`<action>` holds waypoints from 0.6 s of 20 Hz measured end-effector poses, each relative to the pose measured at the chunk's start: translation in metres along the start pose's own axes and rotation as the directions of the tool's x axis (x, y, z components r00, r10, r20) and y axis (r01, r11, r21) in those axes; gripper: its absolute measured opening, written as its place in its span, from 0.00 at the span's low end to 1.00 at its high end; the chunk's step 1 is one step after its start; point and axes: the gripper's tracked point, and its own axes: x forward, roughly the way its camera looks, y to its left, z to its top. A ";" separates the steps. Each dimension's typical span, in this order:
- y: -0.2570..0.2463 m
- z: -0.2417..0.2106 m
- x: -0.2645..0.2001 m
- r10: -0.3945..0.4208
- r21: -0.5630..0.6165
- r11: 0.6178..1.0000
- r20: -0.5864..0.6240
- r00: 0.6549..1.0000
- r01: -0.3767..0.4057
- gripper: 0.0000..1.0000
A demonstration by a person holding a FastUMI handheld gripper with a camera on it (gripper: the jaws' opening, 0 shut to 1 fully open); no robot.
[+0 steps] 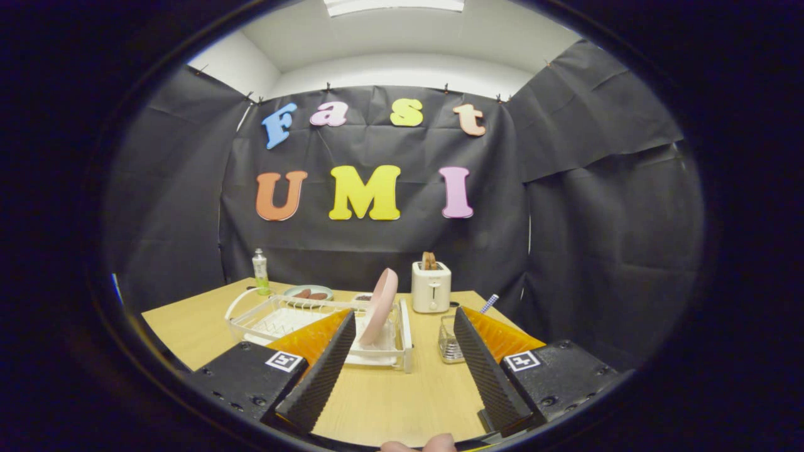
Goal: Take the plate from the dish rack, then take the spoon from the basket and place it into the plate.
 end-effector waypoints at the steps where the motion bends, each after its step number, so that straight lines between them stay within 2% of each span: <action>1: -0.003 0.003 0.008 0.007 0.004 1.000 -0.026 1.000 -0.007 1.00; 5: -0.005 0.022 0.043 0.045 0.021 0.999 -0.103 0.994 -0.043 1.00; 9: 0.003 0.049 0.082 0.122 0.066 0.992 -0.192 0.974 -0.111 1.00; 12: 0.004 0.065 0.115 0.127 0.040 0.992 -0.249 0.960 -0.121 1.00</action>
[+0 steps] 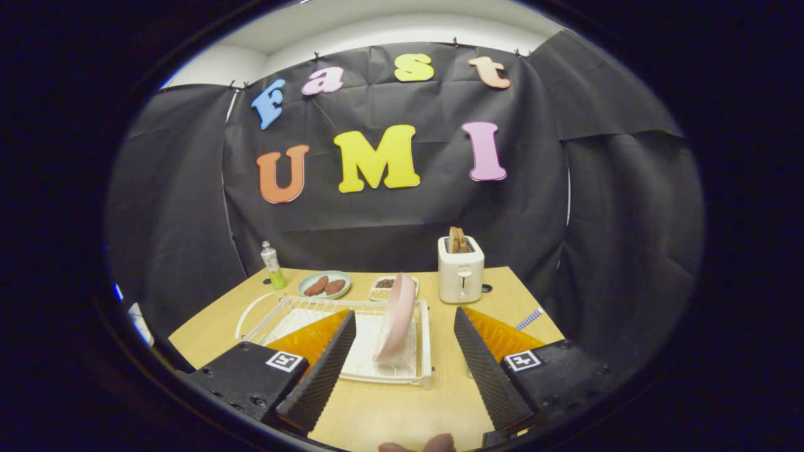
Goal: Take the plate from the dish rack, then take the spoon from the basket and place it into the plate.
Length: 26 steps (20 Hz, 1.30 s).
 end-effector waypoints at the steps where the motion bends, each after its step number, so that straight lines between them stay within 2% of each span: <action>1: 0.000 0.009 0.010 0.002 -0.014 1.000 -0.022 1.000 -0.002 1.00; 4: 0.006 0.020 0.043 0.040 -0.016 0.999 -0.134 0.990 -0.043 1.00; 8: 0.010 0.025 0.081 0.059 -0.006 0.998 -0.285 0.957 -0.063 1.00; 13: 0.008 0.018 0.130 0.021 -0.026 0.999 -0.436 0.900 -0.036 1.00; 16: 0.002 0.001 0.157 0.007 -0.025 0.999 -0.521 0.854 -0.024 1.00; 21: -0.008 -0.022 0.183 -0.003 0.020 1.000 -0.601 0.799 0.020 1.00; 26: -0.003 -0.034 0.190 0.008 0.054 0.998 -0.642 0.767 0.034 0.89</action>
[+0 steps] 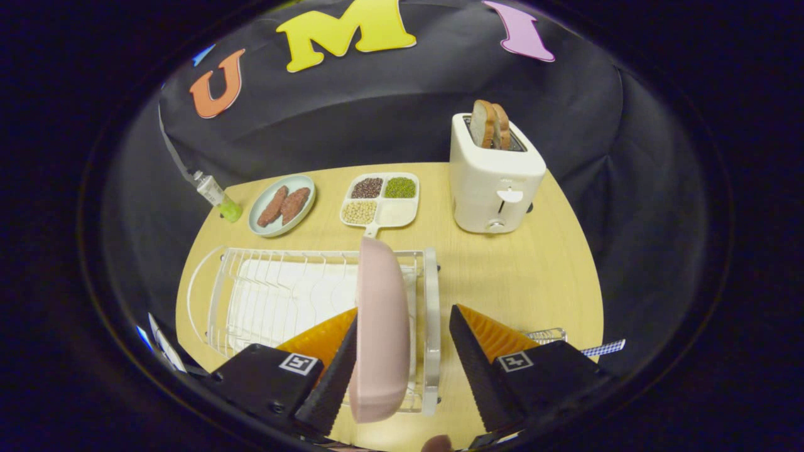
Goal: Take the plate from the dish rack, then take the spoon from the basket and place it into the plate.
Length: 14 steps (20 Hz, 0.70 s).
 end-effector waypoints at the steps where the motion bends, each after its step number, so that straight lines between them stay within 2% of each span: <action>1: 0.001 0.000 0.000 -0.006 0.001 1.000 -0.007 1.000 0.006 0.85; 5: 0.005 -0.005 0.000 -0.031 0.023 0.999 -0.030 0.999 0.031 0.66; 8: 0.006 -0.011 0.006 -0.045 0.065 0.997 -0.057 0.997 0.049 0.41; 10: 0.007 -0.011 0.005 -0.069 0.076 0.994 -0.060 0.996 0.074 0.37; 14: 0.009 -0.012 -0.002 -0.123 0.078 0.989 -0.062 0.990 0.128 0.35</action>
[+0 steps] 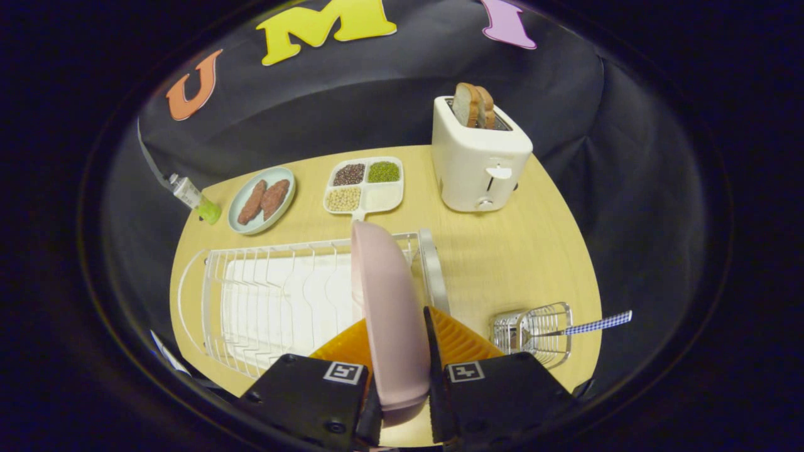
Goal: Take the plate from the dish rack, then take the spoon from the basket and place it into the plate.
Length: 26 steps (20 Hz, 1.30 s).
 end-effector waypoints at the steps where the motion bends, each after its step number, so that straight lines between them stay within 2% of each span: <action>1: 0.000 0.001 -0.003 -0.019 -0.004 1.000 0.008 1.000 0.019 0.35; 7: -0.004 0.010 -0.029 -0.129 -0.035 0.991 0.073 0.989 0.132 0.33; 10: 0.003 0.014 -0.045 -0.126 -0.046 0.990 0.114 0.985 0.132 0.33; 17: 0.022 -0.029 -0.097 0.036 -0.042 0.999 0.175 0.984 -0.029 0.33; 21: 0.028 -0.084 -0.125 0.141 -0.051 0.990 0.220 0.965 -0.133 0.33; 26: 0.030 -0.154 -0.121 0.270 0.017 0.960 0.198 0.942 -0.279 0.33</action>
